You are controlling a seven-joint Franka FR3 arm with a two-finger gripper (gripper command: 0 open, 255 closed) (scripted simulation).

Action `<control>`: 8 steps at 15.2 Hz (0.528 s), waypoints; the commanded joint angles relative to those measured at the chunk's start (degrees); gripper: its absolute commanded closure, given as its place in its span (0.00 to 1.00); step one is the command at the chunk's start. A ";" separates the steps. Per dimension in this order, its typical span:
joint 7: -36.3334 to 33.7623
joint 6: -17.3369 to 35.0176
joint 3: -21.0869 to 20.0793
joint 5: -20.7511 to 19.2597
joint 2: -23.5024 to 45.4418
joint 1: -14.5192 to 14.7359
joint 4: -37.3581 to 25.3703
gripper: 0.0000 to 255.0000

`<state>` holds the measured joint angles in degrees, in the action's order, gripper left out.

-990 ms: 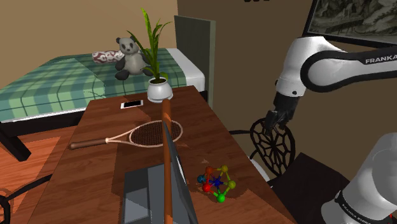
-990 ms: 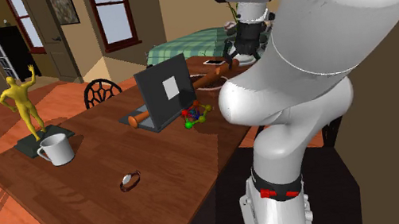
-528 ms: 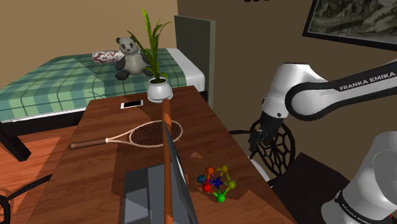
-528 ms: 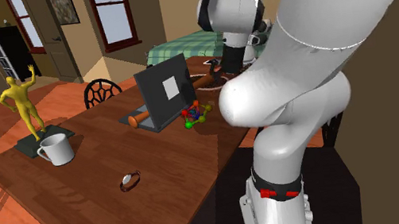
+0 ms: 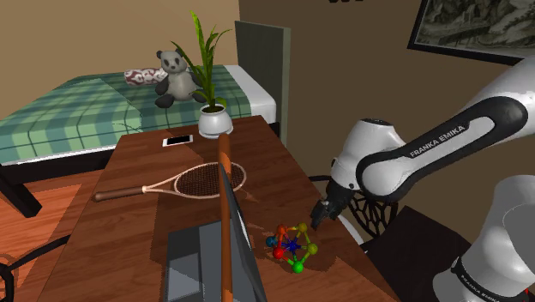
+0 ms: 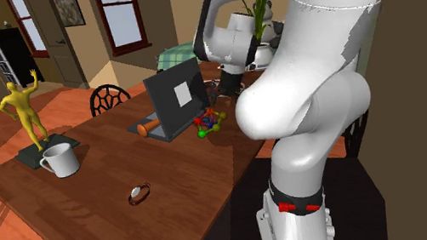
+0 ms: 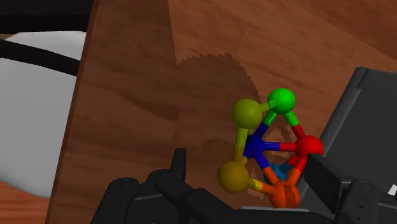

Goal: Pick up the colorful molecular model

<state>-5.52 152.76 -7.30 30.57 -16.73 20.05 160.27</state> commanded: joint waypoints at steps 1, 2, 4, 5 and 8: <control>3.22 5.91 0.07 5.03 5.82 2.94 -1.42 0.00; 5.08 8.23 0.06 7.90 8.46 4.45 -2.43 0.00; 8.05 11.00 -0.09 12.18 11.91 6.28 -4.01 0.00; 9.42 11.76 -0.05 13.70 12.91 6.60 -4.19 0.00; 14.05 13.89 -0.08 18.82 15.97 7.47 -4.93 0.00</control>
<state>6.92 165.90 -7.37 47.56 -1.83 27.21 155.65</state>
